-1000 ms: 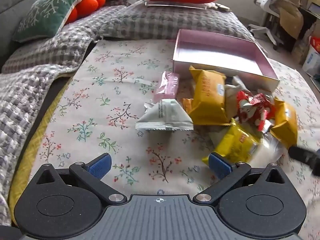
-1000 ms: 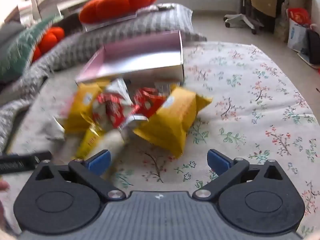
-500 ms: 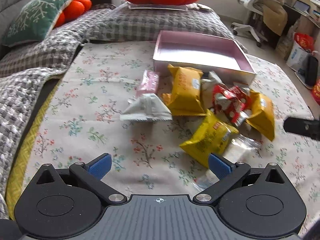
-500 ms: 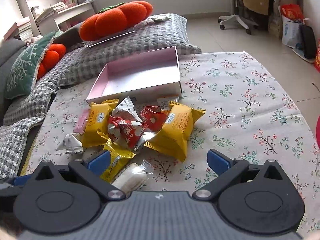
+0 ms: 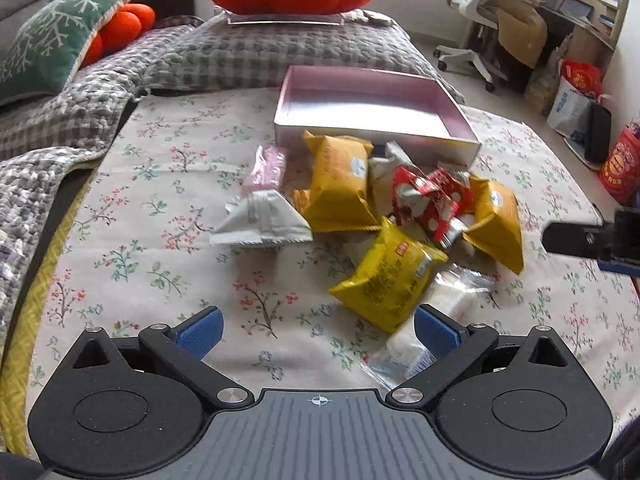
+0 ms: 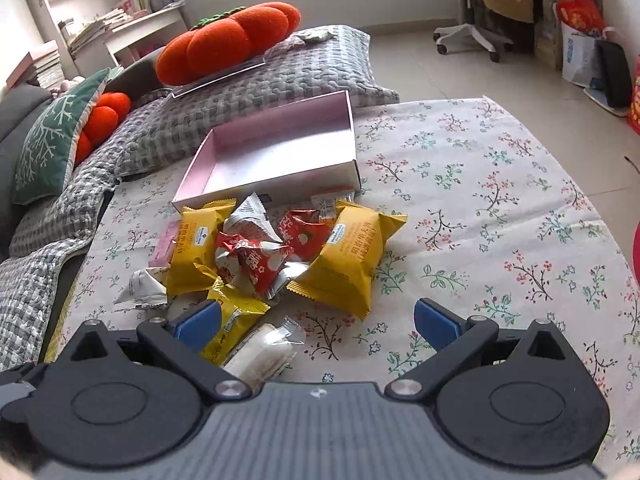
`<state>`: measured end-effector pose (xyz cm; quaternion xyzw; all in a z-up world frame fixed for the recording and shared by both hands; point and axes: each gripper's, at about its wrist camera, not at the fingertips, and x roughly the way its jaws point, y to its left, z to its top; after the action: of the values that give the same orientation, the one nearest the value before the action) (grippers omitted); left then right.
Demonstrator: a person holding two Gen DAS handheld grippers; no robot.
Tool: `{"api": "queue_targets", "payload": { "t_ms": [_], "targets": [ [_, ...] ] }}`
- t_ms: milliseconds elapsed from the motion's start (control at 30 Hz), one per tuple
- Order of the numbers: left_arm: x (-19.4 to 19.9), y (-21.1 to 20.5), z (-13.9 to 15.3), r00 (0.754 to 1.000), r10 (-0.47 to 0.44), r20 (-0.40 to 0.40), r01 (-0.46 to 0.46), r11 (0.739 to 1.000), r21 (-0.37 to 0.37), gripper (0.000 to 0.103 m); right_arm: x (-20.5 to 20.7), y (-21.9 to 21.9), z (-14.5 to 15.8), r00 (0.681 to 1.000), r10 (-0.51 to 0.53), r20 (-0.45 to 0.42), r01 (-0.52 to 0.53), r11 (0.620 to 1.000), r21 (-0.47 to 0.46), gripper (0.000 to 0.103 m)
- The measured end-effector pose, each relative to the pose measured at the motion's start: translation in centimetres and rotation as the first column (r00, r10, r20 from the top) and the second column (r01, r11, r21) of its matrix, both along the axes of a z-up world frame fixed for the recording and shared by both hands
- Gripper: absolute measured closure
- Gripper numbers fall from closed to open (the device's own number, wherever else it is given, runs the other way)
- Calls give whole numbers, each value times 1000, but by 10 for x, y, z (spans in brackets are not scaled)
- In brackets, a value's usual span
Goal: Organize snacks
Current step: 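Move the right tool toward the yellow waffle sandwich pack, then grasp the yellow waffle sandwich pack with the right tool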
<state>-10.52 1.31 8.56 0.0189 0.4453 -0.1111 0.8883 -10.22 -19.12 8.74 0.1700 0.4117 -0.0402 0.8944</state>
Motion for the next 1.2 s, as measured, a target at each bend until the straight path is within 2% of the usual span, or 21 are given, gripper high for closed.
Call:
{"api": "queue_targets", "payload": {
  "t_ms": [133, 267, 467, 633, 800, 1000, 1200],
  "targets": [
    [11, 11, 2, 999, 36, 15, -36, 999, 2, 2, 1, -1, 0, 1000, -25, 2, 25, 1000, -4, 0],
    [24, 23, 4, 997, 67, 34, -67, 998, 11, 6, 6, -4, 4, 999, -47, 10, 47, 999, -20, 0],
    [44, 32, 12, 993, 96, 69, -98, 995, 19, 7, 20, -8, 10, 995, -95, 17, 94, 996, 3, 0],
    [60, 20, 20, 994, 58, 97, -60, 998, 9, 7, 38, -11, 5, 992, -126, -26, 126, 992, -6, 1],
    [78, -3, 16, 995, 18, 96, -19, 1000, 8, 9, 53, -24, -7, 982, -169, -80, 174, 983, 54, 5],
    [105, -23, 0, 998, -2, 60, 2, 1000, 1, 15, 66, -43, -20, 972, -204, -120, 216, 972, 89, 7],
    [125, -27, -15, 1000, 20, 18, -19, 1000, -13, 32, 76, -49, -41, 969, -205, -140, 227, 961, 160, 10]
  ]
}}
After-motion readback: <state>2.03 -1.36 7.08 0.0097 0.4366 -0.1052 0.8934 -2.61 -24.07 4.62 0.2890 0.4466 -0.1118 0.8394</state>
